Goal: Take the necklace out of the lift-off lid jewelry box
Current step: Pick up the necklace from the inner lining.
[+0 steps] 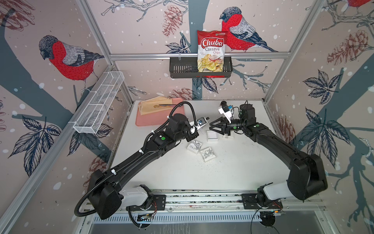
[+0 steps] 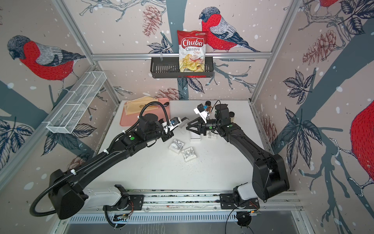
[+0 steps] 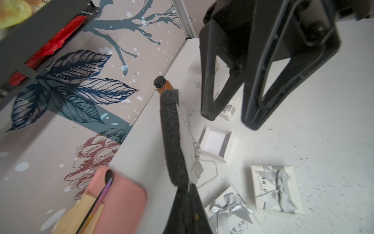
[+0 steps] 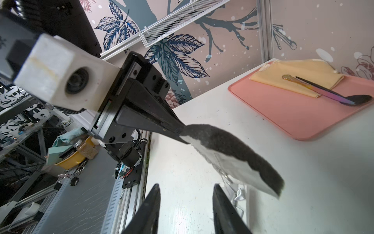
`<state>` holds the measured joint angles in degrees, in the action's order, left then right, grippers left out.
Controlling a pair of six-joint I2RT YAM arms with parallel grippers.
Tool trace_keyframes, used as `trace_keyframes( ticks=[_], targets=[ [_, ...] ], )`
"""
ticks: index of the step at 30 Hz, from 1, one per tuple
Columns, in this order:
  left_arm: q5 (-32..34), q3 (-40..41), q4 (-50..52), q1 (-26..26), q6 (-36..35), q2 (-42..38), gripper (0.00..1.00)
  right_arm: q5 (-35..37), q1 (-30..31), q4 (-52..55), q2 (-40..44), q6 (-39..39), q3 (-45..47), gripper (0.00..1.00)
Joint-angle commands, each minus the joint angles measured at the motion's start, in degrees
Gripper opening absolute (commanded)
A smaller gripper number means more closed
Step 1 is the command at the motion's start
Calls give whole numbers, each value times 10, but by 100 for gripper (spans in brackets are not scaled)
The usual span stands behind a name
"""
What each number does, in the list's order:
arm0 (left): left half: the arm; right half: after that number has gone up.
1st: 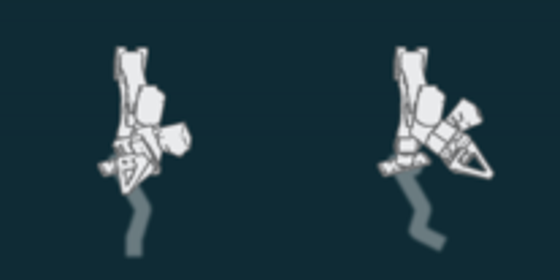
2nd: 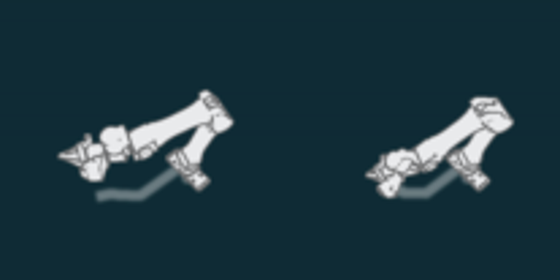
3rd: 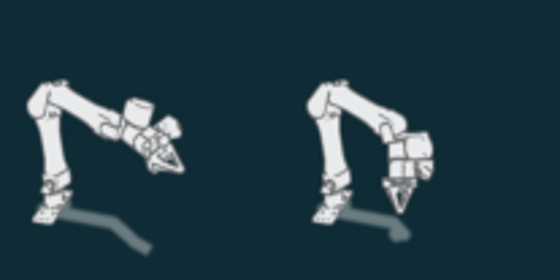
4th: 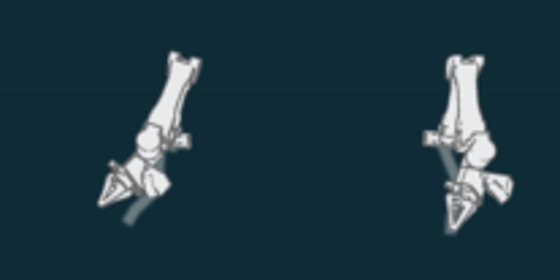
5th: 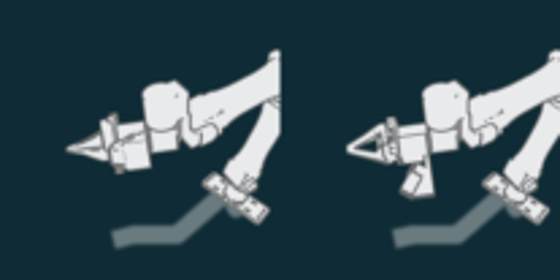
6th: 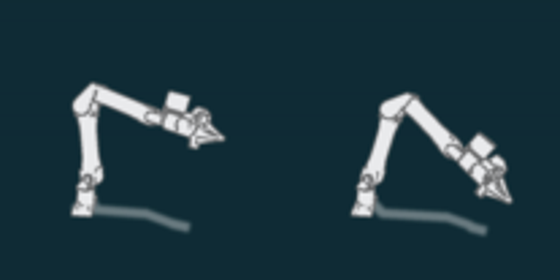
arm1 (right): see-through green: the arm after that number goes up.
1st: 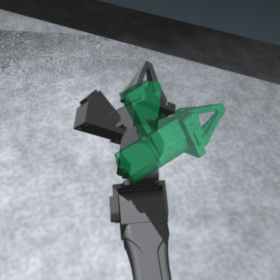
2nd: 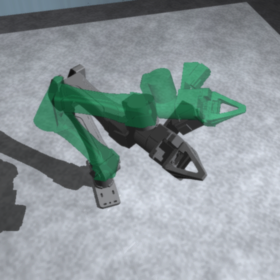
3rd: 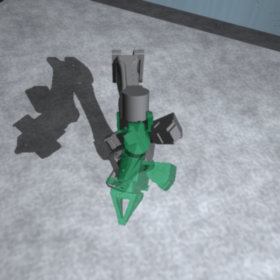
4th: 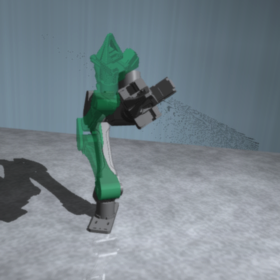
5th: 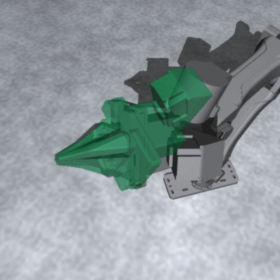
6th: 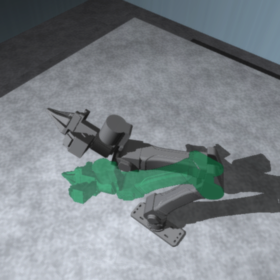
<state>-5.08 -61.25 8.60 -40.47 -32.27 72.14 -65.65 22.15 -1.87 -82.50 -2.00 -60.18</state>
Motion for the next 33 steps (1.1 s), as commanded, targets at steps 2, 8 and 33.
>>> trace_keyframes(
  ticks=[2, 8, 33],
  targets=[
    [56, 31, -87, -15, -56, -33, 0, 16, -2, 2, 2, -14, 1, 44],
    [57, 65, -129, -24, -83, -62, 0, 3, 5, -21, -4, 0, -1, 44],
    [41, 82, -144, -34, -96, -75, 0, 36, 42, -72, -24, 19, -17, 46]
  ],
)
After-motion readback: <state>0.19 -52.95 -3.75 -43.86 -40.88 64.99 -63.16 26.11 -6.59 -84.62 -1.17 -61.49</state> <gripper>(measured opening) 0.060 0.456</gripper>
